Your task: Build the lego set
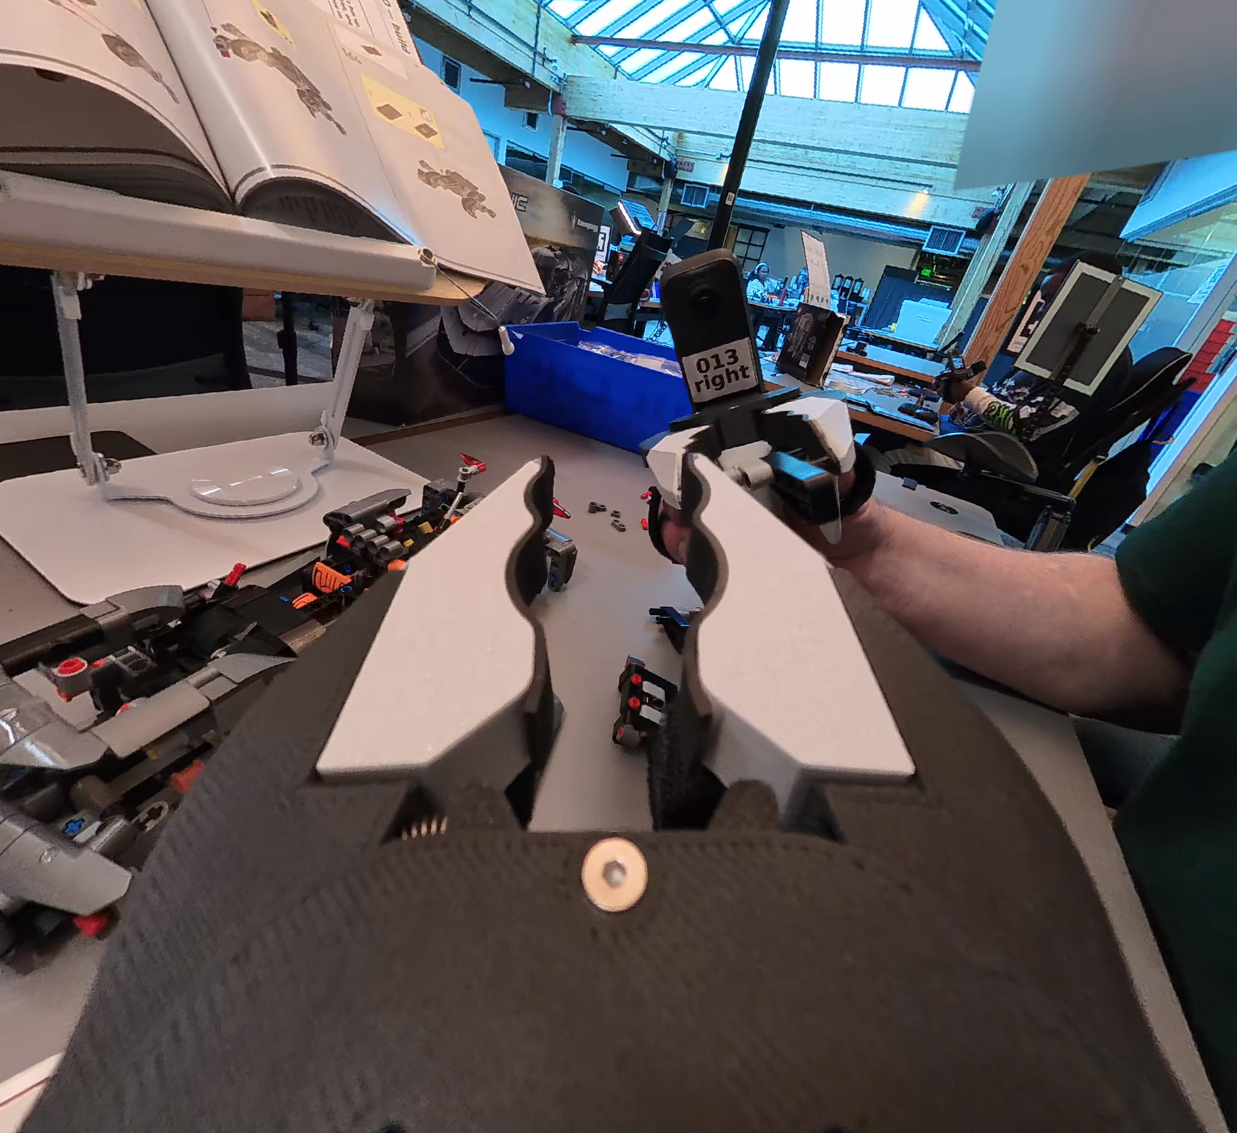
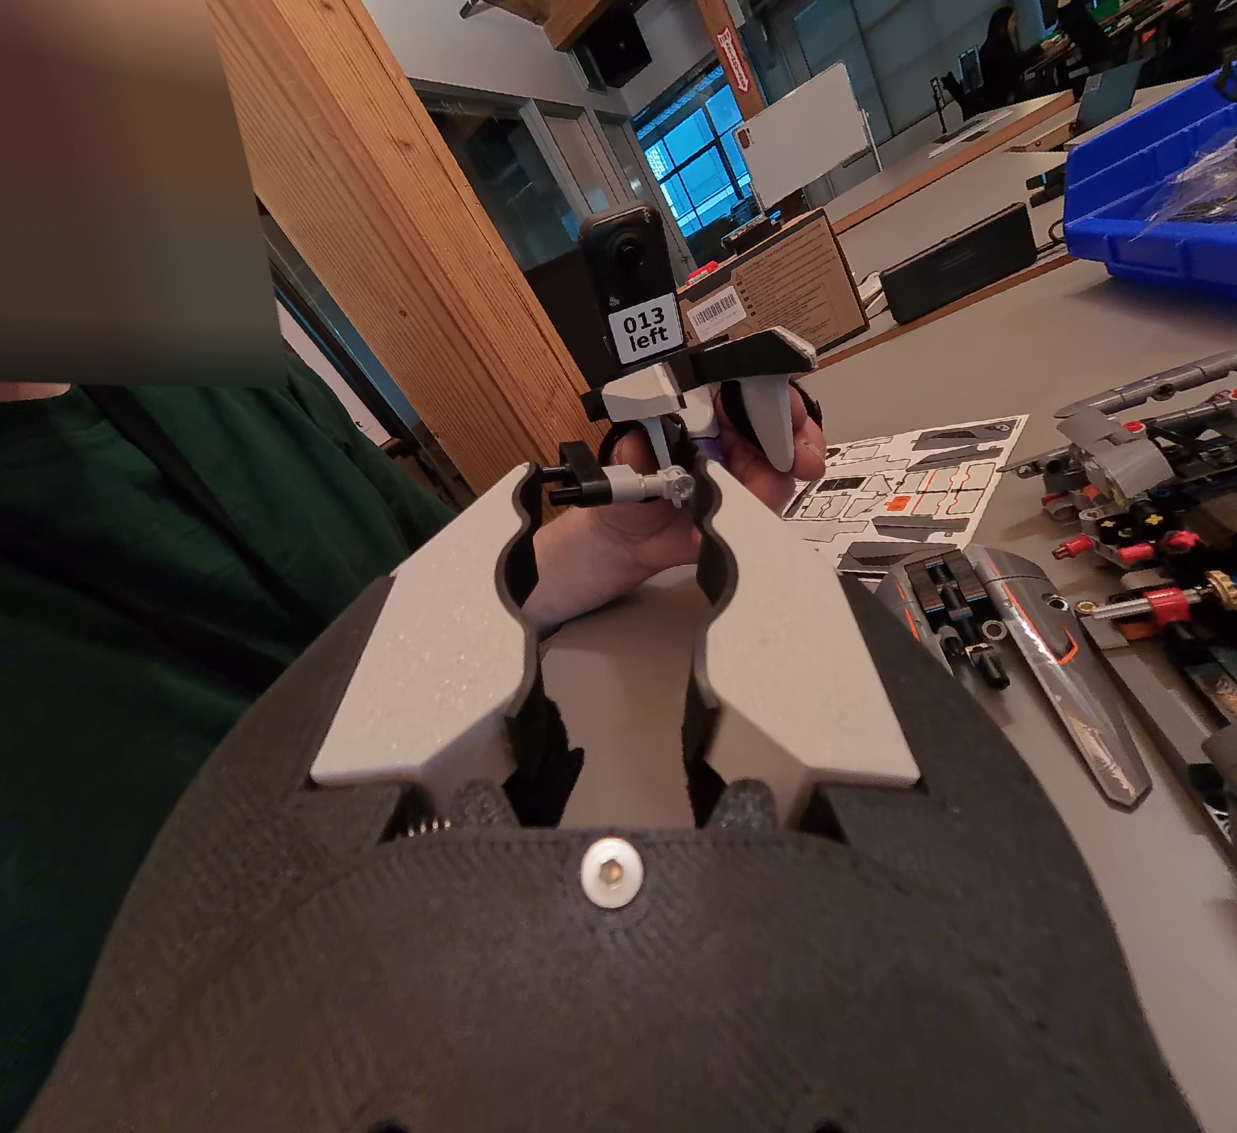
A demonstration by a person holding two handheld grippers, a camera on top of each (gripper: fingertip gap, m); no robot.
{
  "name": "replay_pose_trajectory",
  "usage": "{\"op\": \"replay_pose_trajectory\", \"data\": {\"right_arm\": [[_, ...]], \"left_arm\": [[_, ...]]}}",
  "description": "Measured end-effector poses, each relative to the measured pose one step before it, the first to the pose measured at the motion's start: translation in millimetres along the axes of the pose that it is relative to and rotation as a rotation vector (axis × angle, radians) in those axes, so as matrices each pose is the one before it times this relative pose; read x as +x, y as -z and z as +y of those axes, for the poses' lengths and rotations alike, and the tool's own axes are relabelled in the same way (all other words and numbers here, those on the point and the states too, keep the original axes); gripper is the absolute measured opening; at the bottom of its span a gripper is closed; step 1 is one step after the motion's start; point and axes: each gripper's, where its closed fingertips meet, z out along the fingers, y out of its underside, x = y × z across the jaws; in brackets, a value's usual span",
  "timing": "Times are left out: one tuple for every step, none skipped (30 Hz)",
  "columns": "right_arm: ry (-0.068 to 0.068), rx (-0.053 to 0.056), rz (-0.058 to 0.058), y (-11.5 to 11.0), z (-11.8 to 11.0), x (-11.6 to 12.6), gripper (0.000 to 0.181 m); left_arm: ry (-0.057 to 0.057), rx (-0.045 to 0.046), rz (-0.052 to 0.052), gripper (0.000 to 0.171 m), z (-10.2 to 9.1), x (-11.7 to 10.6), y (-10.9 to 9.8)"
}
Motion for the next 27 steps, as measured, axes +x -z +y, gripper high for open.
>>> {"op": "replay_pose_trajectory", "data": {"right_arm": [[0.0024,-0.0019,0.0006,-0.21,0.09,-0.35,0.044],[0.0022,-0.0014,0.0003,-0.14,0.07,-0.32,0.044],[0.0014,-0.0008,0.0007,-0.09,0.09,-0.12,0.044],[0.0001,-0.0002,0.0004,0.01,0.02,0.06,0.044],[-0.0008,0.0001,0.0002,0.21,0.1,0.11,0.044],[-0.0008,-0.0001,0.0006,0.09,0.11,0.23,0.044],[-0.0006,-0.0002,0.0014,0.08,0.17,0.49,0.044],[-0.001,-0.0001,0.0015,0.02,0.22,0.37,0.044],[-0.0016,0.0008,0.001,0.1,0.0,0.4,0.044],[-0.0017,0.002,0.0007,0.04,-0.22,0.22,0.044],[-0.0011,0.0018,0.0005,0.09,-0.15,0.14,0.044],[-0.0009,0.0014,0.0017,0.07,-0.21,0.35,0.044],[-0.0016,0.0035,0.0004,0.3,-0.68,0.09,0.044],[-0.0034,0.0129,-0.0082,1.08,-2.5,-1.47,0.044],[-0.0034,0.0232,-0.0104,2.35,-4.98,-2.39,0.044],[0.0029,0.0245,-0.0002,3.45,-6.05,-1.51,0.044],[0.0108,0.0201,0.0115,4.51,-6.05,-0.25,0.044],[0.0162,0.0214,0.0191,5.48,-6.61,0.74,0.044],[0.0148,0.0273,0.0192,6.29,-7.72,1.19,0.044],[0.008,0.0303,0.0146,6.92,-8.09,1.15,0.043],[0.0032,0.0297,0.0123,6.98,-7.94,1.47,0.044],[0.0018,0.0282,0.0137,6.85,-7.39,1.97,0.044],[0.0013,0.0286,0.0139,6.51,-7.1,2.28,0.044],[-0.0007,0.0269,0.0098,5.75,-6.47,1.77,0.044],[-0.0015,0.0204,0.0075,4.68,-5.11,1.59,0.043],[0.0012,0.0136,0.0094,3.94,-3.97,1.62,0.043],[0.0043,0.0095,0.0082,3.18,-3.25,1.08,0.043]], "left_arm": [[0.0027,0.00157,0.0006,0.036,-0.14,-0.1,0.26],[0.0016,0.00037,0.0007,0.036,0.1,-0.03,0.02],[0.0003,-0.00096,0.0003,0.036,0.25,0.01,-0.12],[-0.0003,-0.00182,0.0009,0.036,0.44,0.33,-0.2],[-0.0002,-0.00164,0.0012,0.036,0.43,0.35,-0.41],[0.0,-0.00252,0.0015,0.036,0.65,0.38,-0.33],[-0.0001,-0.00328,0.0012,0.036,0.78,0.3,-0.48],[-0.0004,-0.00229,0.001,0.036,0.49,0.23,-0.25],[-0.0007,-0.00173,0.0009,0.036,0.41,0.2,-0.19],[-0.0007,-0.00224,-0.0003,0.036,0.55,-0.08,-0.13],[-0.001,-0.0018,-0.0015,0.036,0.5,-0.14,0.02],[-0.0016,-0.00098,-0.0011,0.036,0.26,-0.2,0.06],[-0.0016,-0.0009,-0.0011,0.036,0.17,-0.08,0.03],[-0.0022,-0.00073,-0.0018,0.036,0.04,-0.18,0.11],[-0.0039,-0.00096,-0.0024,0.036,-0.06,-0.03,0.17],[-0.0064,-0.00058,-0.0043,0.036,-0.2,-0.35,0.22],[-0.0079,-0.00145,-0.0053,0.036,-0.12,-0.28,0.23],[-0.0077,-0.00396,-0.0036,0.036,0.26,0.02,0.11],[-0.0082,-0.00408,-0.0021,0.036,0.3,0.38,0.09],[-0.0097,-0.00373,-0.0032,0.036,0.33,0.49,-0.17],[-0.0104,-0.00688,-0.0031,0.036,0.79,0.5,-0.35],[-0.0119,-0.00793,-0.0028,0.036,1.18,0.65,-0.69],[-0.0122,-0.00879,-0.0036,0.036,1.37,0.46,-0.91],[-0.0114,-0.01013,-0.0031,0.036,1.75,0.63,-1.11],[-0.0109,-0.0102,-0.0017,0.036,1.81,0.74,-1.29],[-0.0098,-0.01063,-0.001,0.036,2.11,0.67,-1.32],[-0.0085,-0.01063,-0.001,0.036,2.17,0.67,-1.32]]}}
